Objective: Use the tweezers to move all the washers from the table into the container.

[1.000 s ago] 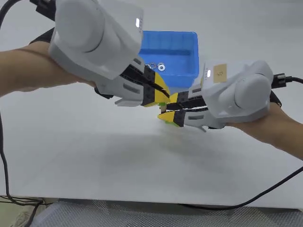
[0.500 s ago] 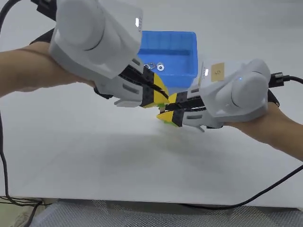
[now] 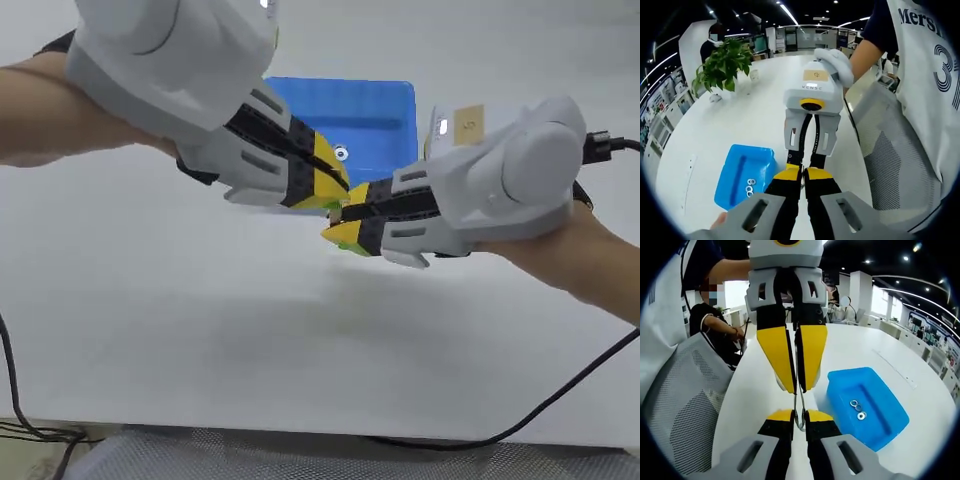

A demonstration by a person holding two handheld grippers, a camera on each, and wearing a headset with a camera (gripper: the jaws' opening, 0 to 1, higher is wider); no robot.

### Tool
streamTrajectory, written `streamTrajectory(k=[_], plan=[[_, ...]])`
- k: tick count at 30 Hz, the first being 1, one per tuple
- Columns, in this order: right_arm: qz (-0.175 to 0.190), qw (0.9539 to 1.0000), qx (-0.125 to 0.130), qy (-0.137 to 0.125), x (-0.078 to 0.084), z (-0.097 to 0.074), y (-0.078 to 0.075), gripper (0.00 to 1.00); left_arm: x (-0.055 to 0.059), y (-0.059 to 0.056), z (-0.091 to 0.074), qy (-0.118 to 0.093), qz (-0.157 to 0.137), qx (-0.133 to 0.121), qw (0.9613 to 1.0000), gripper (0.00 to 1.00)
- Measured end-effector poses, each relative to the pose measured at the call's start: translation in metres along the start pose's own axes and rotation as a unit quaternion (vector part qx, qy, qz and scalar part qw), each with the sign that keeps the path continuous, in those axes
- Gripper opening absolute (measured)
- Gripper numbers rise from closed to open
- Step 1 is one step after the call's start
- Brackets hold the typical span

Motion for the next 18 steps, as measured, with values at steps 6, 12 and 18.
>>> streamTrajectory(k=[6,12,18], plan=[[-0.006,0.9998,0.015,-0.011,-0.009,-0.004,-0.007,0.1,-0.01,0.005,-0.013,-0.006,0.008,-0.009,0.9999,0.06],[-0.011,0.999,0.032,-0.028,-0.02,-0.012,-0.016,0.1,-0.023,0.01,-0.023,-0.016,0.017,-0.014,0.9996,0.06],[-0.022,0.998,0.05,-0.033,-0.029,-0.02,-0.032,0.1,-0.033,0.026,-0.027,-0.024,0.027,-0.023,0.9991,0.06]])
Point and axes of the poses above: the centre of the closed fingertips' face, and the gripper's own axes: z roughly forward along the fingers, y roughly to its left, x roughly out of its underside, the point moved 9 cm from there along -z, roughly backward along the fingers, and after that the axes turned 7 degrees about -z, right-handed, at the moved point
